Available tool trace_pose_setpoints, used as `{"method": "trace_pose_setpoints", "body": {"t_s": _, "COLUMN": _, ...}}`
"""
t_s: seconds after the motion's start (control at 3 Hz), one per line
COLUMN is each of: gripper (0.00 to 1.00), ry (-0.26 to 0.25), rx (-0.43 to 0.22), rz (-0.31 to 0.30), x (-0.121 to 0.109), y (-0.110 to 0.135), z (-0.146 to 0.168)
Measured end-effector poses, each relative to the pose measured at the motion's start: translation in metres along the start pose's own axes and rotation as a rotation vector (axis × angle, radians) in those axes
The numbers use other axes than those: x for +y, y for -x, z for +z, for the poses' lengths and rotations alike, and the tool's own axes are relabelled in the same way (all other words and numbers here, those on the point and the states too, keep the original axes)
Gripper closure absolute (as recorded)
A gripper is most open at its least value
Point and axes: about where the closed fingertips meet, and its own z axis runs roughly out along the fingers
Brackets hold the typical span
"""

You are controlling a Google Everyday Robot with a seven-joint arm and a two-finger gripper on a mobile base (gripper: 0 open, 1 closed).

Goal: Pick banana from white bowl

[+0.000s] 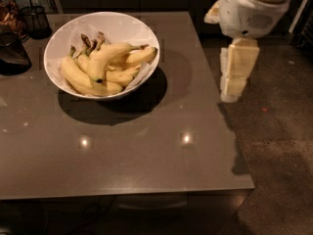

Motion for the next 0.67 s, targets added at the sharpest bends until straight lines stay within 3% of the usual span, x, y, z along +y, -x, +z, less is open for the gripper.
{"method": "trace_pose_setpoints", "body": {"t_s": 0.67, "gripper": 0.00, "ry": 0.027, "rx": 0.004, "rz": -0.139, "x": -0.069, "y": 0.045, "z": 0.029}}
